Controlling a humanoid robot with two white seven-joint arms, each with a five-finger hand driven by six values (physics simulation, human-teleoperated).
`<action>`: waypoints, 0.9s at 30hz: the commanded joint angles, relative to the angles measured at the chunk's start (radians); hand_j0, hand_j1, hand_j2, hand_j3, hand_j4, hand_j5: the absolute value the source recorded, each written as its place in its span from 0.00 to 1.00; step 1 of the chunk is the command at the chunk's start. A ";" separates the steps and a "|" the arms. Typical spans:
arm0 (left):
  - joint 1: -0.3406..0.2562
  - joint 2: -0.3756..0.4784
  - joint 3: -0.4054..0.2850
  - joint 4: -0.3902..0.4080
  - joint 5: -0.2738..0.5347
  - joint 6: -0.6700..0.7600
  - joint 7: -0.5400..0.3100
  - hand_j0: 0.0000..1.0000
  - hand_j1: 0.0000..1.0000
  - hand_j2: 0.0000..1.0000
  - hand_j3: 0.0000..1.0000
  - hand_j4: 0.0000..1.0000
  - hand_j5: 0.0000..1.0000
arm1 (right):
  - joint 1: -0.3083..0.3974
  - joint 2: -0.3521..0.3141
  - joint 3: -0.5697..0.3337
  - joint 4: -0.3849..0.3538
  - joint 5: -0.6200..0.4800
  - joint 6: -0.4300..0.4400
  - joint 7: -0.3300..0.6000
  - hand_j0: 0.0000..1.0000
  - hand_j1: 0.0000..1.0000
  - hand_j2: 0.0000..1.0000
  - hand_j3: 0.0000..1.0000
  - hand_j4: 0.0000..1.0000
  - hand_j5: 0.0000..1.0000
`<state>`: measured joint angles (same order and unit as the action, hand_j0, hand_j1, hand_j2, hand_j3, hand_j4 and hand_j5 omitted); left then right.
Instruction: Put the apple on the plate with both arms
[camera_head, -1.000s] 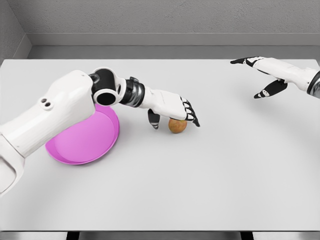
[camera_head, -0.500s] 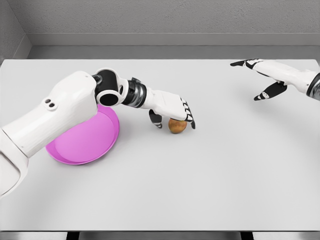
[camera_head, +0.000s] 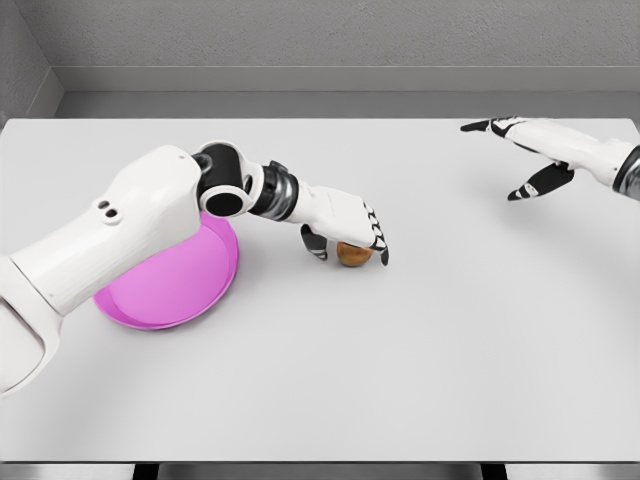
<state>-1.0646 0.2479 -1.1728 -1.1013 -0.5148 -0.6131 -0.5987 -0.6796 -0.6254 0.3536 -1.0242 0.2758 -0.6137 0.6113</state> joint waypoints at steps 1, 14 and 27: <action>0.000 -0.004 0.001 0.012 -0.007 0.002 0.000 0.84 0.84 0.84 0.84 0.84 0.84 | 0.000 -0.001 -0.001 -0.001 -0.007 0.003 0.000 1.00 1.00 1.00 1.00 1.00 1.00; 0.000 -0.015 0.001 0.023 -0.010 0.002 0.002 0.70 0.70 0.70 0.70 0.70 0.70 | 0.000 -0.001 -0.001 -0.001 -0.007 0.003 0.000 1.00 1.00 1.00 1.00 1.00 1.00; 0.000 -0.015 0.002 0.020 -0.016 0.002 0.002 0.48 0.48 0.48 0.48 0.48 0.48 | 0.002 0.000 -0.001 -0.001 -0.007 0.003 0.000 1.00 1.00 1.00 1.00 1.00 1.00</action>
<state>-1.0646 0.2331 -1.1720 -1.0803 -0.5317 -0.6122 -0.5978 -0.6796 -0.6248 0.3536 -1.0242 0.2758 -0.6137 0.6113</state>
